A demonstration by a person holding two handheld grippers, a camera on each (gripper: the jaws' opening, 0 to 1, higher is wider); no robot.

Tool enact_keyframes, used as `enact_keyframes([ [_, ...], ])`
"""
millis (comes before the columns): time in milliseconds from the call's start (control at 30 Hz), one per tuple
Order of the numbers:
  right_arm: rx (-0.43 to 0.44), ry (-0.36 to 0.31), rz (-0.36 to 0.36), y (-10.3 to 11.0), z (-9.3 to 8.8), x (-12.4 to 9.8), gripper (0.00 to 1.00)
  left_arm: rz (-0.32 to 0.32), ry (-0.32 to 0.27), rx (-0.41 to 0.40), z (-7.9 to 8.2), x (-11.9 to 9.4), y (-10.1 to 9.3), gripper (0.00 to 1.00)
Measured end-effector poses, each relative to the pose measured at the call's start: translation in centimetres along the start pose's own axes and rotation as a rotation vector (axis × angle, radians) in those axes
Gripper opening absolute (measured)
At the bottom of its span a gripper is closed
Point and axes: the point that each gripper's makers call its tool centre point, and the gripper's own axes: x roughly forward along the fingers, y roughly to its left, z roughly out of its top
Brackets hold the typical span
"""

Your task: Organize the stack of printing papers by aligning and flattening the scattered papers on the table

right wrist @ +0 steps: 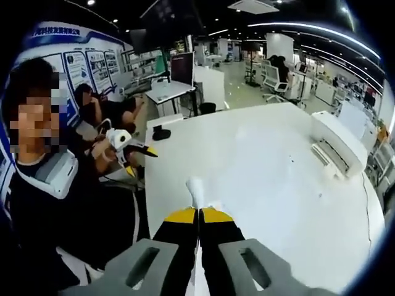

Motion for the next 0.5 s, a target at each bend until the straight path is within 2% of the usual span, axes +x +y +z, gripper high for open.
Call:
enact_keyframes([
  [300, -0.015, 0.031, 0.038, -0.3, -0.3, 2.9, 0.0, -0.003, 0.006, -0.026, -0.9, 0.5, 0.5, 0.69],
  [500, -0.032, 0.051, 0.055, 0.0, -0.1, 3.9, 0.0, -0.013, 0.008, -0.031, -1.1, 0.8, 0.2, 0.68],
])
